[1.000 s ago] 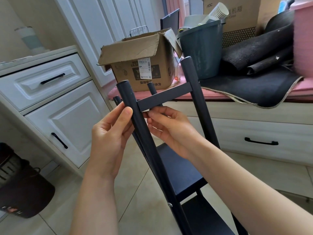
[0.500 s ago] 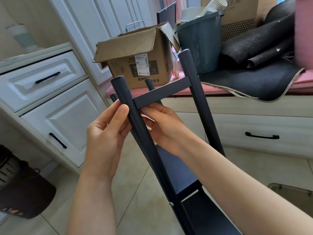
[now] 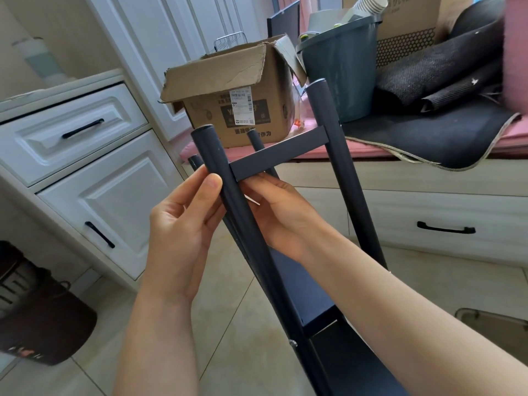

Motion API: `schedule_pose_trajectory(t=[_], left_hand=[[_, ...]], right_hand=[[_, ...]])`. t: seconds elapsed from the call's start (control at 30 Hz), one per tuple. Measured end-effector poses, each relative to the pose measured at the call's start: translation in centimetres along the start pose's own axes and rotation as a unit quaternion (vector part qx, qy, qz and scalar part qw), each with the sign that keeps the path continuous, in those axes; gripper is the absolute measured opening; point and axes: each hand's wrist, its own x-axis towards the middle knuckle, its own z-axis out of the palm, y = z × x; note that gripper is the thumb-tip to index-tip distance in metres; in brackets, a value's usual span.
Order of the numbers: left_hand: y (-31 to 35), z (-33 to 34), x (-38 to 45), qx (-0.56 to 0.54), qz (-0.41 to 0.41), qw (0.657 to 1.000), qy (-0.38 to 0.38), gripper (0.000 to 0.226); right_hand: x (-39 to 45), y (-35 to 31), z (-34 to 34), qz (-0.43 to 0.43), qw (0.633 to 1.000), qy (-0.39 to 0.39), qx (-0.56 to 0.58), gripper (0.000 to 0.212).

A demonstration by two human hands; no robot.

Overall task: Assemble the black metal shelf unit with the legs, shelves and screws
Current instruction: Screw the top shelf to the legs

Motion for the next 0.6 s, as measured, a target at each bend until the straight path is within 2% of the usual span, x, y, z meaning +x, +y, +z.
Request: schedule_pose_trajectory(t=[0.33, 0.5, 0.6], left_hand=[[0.05, -0.28, -0.12, 0.011, 0.003, 1.0, -0.014, 0.048], [-0.07, -0.3, -0.18, 0.008, 0.01, 1.0, -0.023, 0.05], [-0.08, -0.34, -0.2, 0.01, 0.013, 0.999, -0.03, 0.043]], right_hand=[[0.05, -0.25, -0.43, 0.036, 0.999, -0.003, 0.02, 0.011], [0.01, -0.31, -0.33, 0.089, 0.996, 0.001, 0.0, 0.023], [0.06, -0.42, -0.22, 0.094, 0.995, 0.008, -0.013, 0.023]])
